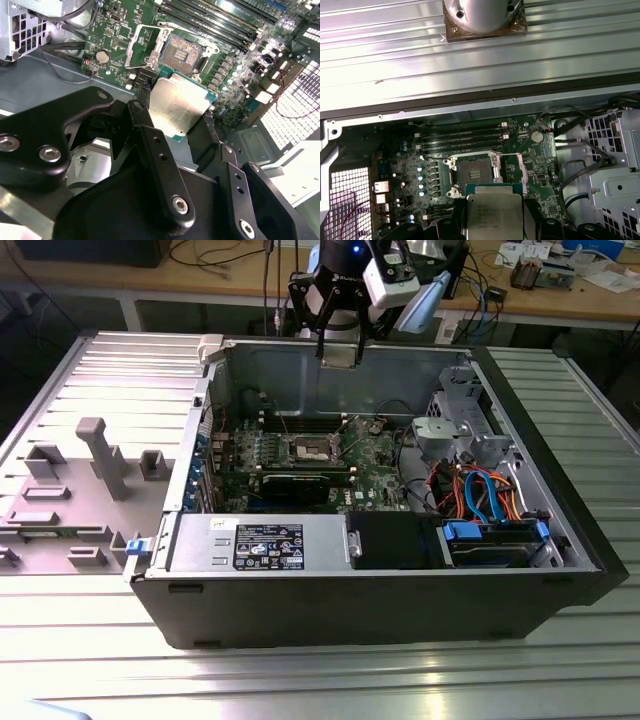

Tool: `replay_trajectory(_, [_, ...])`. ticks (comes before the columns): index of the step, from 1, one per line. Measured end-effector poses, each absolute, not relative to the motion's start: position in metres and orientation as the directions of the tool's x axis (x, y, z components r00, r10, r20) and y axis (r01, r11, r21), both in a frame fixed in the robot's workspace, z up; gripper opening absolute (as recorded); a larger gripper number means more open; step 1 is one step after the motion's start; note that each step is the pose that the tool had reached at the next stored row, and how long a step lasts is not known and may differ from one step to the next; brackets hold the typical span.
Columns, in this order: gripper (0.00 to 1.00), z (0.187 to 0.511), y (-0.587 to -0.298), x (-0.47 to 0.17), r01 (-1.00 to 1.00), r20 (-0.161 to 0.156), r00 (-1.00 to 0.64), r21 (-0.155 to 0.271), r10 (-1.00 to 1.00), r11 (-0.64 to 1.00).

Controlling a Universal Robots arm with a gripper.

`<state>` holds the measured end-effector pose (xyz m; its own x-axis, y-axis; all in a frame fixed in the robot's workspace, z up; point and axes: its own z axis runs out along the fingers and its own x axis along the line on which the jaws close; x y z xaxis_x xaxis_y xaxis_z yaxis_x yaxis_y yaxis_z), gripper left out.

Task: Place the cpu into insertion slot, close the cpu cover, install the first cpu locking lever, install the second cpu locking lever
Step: 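Place the cpu into insertion slot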

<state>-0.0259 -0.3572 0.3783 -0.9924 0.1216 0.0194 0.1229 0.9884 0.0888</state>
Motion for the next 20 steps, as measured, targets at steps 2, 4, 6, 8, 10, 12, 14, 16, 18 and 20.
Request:
replay_trajectory(2, [0.54, 0.3783, -0.3572, -0.0259, 0.128, 0.019, -0.992, 0.089, 0.127, 0.988])
replay_trajectory(4, [0.54, 0.3783, -0.3572, -0.0259, 0.14, 0.019, -0.99, 0.089, 0.139, 0.986])
replay_trajectory(6, [0.54, 0.3782, -0.3572, -0.0259, 0.151, 0.019, -0.989, 0.089, 0.15, 0.985])
replay_trajectory(8, [0.54, 0.3781, -0.3573, -0.0265, 0.161, 0.019, -0.987, 0.089, 0.16, 0.983])
replay_trajectory(10, [0.54, 0.3781, -0.3574, -0.0269, 0.162, 0.019, -0.987, 0.089, 0.161, 0.983])
replay_trajectory(12, [0.54, 0.3781, -0.3574, -0.0275, 0.162, 0.019, -0.987, 0.089, 0.161, 0.983])
replay_trajectory(14, [0.54, 0.3781, -0.3574, -0.0281, 0.163, 0.019, -0.987, 0.089, 0.162, 0.983])
replay_trajectory(16, [0.54, 0.3781, -0.3574, -0.0281, 0.163, 0.019, -0.987, 0.089, 0.162, 0.983])
replay_trajectory(18, [0.54, 0.3781, -0.3574, -0.0281, 0.163, 0.019, -0.987, 0.089, 0.162, 0.983])
replay_trajectory(20, [0.54, 0.3781, -0.3574, -0.0281, 0.163, 0.019, -0.987, 0.089, 0.162, 0.983])
